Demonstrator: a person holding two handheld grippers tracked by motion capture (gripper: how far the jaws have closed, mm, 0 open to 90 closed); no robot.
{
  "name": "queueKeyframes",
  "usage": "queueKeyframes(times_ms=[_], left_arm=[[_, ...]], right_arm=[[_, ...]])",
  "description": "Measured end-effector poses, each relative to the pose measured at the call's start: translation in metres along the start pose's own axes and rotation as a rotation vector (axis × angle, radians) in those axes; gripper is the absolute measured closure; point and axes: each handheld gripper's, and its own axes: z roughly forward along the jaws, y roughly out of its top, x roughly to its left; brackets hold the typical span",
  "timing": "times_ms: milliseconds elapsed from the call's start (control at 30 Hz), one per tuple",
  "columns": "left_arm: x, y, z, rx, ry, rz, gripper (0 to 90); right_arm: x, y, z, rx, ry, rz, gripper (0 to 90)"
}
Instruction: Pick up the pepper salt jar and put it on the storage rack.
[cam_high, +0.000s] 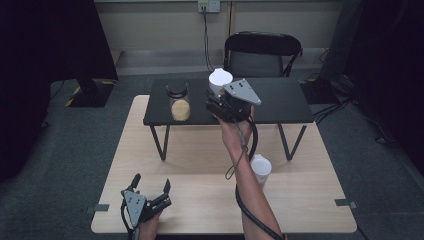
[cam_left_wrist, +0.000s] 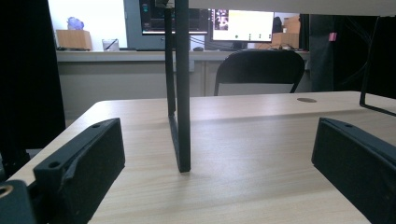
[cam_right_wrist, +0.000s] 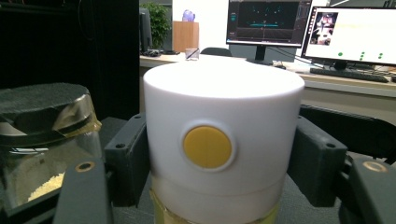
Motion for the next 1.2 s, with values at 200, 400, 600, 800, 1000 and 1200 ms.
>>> queueKeyframes(times_ms=[200, 400, 600, 800, 1000, 1200], left_arm=[[0.0000, 0.0000, 0.0000, 0.000, 0.000, 0.000, 2.1], [-0.0001, 0.0000, 0.0000, 0.000, 0.001, 0.000, 2.2], [-0.0001, 0.0000, 0.0000, 0.000, 0.001, 0.000, 2.3], [-0.0001, 0.0000, 0.0000, 0.000, 0.002, 0.000, 2.3], [0.0000, 0.0000, 0.0000, 0.000, 0.002, 0.000, 2.3], [0.0000, 0.0000, 0.0000, 0.000, 0.002, 0.000, 2.3]], right_arm=[[-0.0019, -0.0028, 0.0016, -0.003, 0.009, 0.003, 29.9], [-0.0033, -0.0028, 0.0020, 0.000, 0.009, 0.017, 29.8], [-0.0049, -0.0026, 0.0035, 0.002, 0.013, 0.026, 29.7], [-0.0038, -0.0010, 0.0043, 0.013, 0.009, 0.016, 29.5], [-0.0058, -0.0017, 0.0047, 0.008, 0.016, 0.025, 29.0], [-0.0058, 0.0004, 0.0046, -0.001, 0.016, 0.025, 27.6]])
